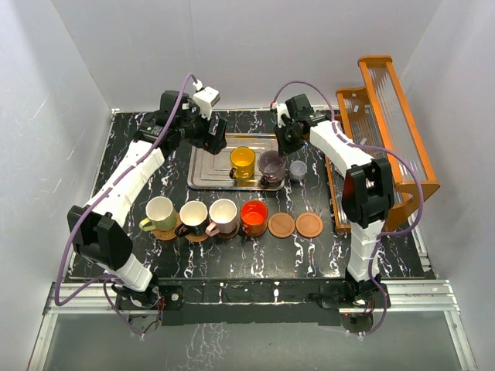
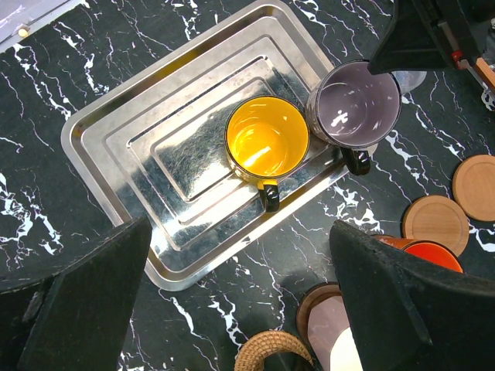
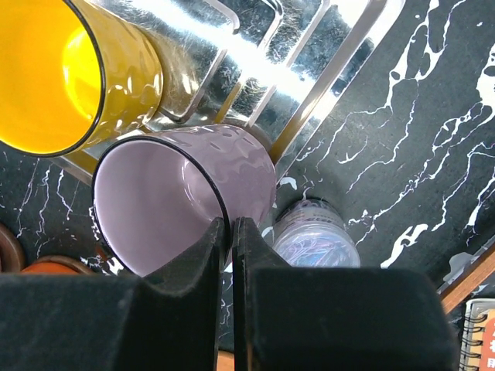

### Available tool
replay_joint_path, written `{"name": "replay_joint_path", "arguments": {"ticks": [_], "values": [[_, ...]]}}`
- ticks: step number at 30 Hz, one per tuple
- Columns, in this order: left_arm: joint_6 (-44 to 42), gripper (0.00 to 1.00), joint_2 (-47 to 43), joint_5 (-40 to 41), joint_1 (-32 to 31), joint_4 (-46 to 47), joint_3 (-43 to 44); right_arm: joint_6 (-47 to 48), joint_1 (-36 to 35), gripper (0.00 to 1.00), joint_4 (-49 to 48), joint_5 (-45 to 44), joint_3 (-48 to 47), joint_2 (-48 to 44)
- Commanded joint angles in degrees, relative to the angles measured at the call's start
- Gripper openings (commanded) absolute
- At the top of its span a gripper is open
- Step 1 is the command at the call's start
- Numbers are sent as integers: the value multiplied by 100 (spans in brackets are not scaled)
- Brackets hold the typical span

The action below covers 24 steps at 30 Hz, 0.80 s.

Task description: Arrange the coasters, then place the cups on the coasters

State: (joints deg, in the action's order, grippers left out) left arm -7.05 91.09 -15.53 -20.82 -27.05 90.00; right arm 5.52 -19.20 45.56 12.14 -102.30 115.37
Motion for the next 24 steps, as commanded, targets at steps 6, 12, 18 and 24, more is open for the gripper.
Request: {"name": "replay_joint_path", "arguments": {"ticks": [6,12,18,24], "values": [[-34,99,-271,-126,23,-2,18,119,157,5,-401,11,-142,164],[-64,99,-249,-135,25,3,27,370,165,16,-113,-131,-372,416],[-71,99,-239,-125,25,7,29,459,156,22,240,-72,-750,718],[-79,99,-247,-125,25,-2,26,401,164,7,425,-169,-1185,638]]}}
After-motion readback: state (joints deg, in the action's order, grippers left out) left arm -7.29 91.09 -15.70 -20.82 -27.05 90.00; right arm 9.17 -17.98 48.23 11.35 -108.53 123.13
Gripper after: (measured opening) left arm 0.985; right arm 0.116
